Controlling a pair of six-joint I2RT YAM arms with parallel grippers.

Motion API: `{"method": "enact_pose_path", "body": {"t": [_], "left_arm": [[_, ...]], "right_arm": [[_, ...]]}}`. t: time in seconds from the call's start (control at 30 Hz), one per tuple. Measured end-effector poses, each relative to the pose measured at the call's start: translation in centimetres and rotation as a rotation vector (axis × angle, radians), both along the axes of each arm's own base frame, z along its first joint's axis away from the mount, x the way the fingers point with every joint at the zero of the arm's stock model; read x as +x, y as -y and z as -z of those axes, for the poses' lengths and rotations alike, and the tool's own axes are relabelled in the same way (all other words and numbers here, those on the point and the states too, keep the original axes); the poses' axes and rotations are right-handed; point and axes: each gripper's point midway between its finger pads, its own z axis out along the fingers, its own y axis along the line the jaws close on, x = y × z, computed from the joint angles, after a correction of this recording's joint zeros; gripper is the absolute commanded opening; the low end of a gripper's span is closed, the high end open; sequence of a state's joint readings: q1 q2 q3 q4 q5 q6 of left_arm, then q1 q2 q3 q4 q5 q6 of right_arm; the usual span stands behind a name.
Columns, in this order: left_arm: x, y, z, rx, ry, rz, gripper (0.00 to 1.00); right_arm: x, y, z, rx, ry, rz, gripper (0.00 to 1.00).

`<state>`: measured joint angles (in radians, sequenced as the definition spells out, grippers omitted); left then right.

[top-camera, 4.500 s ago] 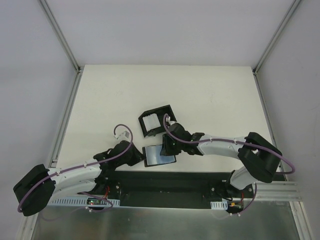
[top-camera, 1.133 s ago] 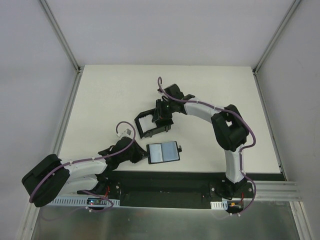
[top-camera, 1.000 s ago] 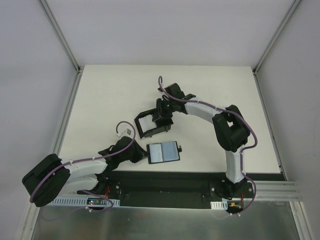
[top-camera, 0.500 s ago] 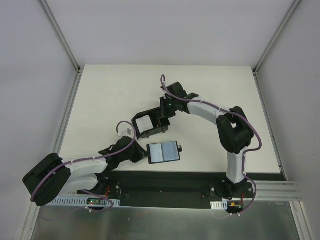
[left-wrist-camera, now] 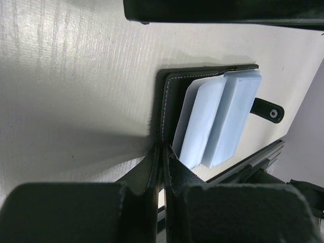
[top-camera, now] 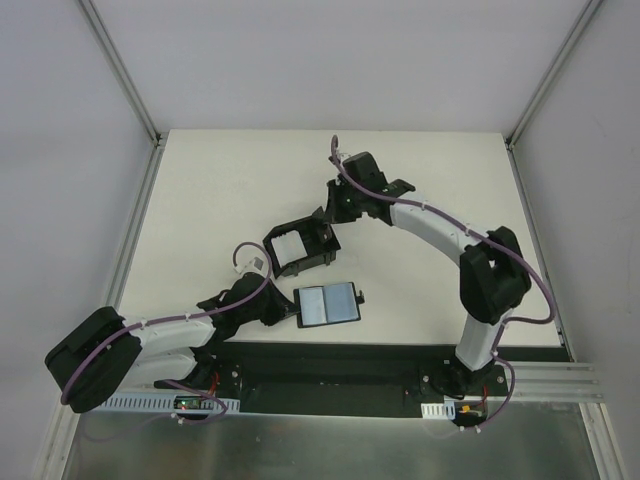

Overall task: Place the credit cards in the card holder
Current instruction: Pick up the credit card from the storage box, then insert the credit card into the card holder.

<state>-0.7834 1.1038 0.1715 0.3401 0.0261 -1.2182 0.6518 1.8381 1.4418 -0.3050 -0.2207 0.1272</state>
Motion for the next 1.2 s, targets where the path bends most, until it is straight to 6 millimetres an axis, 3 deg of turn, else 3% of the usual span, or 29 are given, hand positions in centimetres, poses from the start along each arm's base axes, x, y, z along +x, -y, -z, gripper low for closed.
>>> {"method": "enact_pose_path", "body": {"t": [0.2, 0.37, 0.73, 1.03, 1.2], "left_arm": [[0.0, 0.0, -0.1, -0.001, 0.001, 0.001, 0.0], [-0.1, 0.0, -0.1, -0.002, 0.002, 0.001, 0.0], [-0.4, -0.4, -0.1, -0.009, 0.01, 0.002, 0.0], [-0.4, -0.4, 0.0, -0.005, 0.007, 0.002, 0.0], [-0.4, -0.3, 0.0, -0.006, 0.008, 0.002, 0.0]], "right_arm": [[-0.8, 0.7, -5.3, 0.077, 0.111, 0.001, 0.0], [-3.4, 2.2, -6.0, 0.123, 0.103, 0.019, 0.0], [-10.2, 5.5, -4.2, 0.237, 0.004, 0.086, 0.0], [-12.8, 6.3, -2.3, 0.299, -0.041, 0.126, 0.0], [-14.8, 6.1, 0.2, 0.333, -0.099, 0.14, 0.0]]}}
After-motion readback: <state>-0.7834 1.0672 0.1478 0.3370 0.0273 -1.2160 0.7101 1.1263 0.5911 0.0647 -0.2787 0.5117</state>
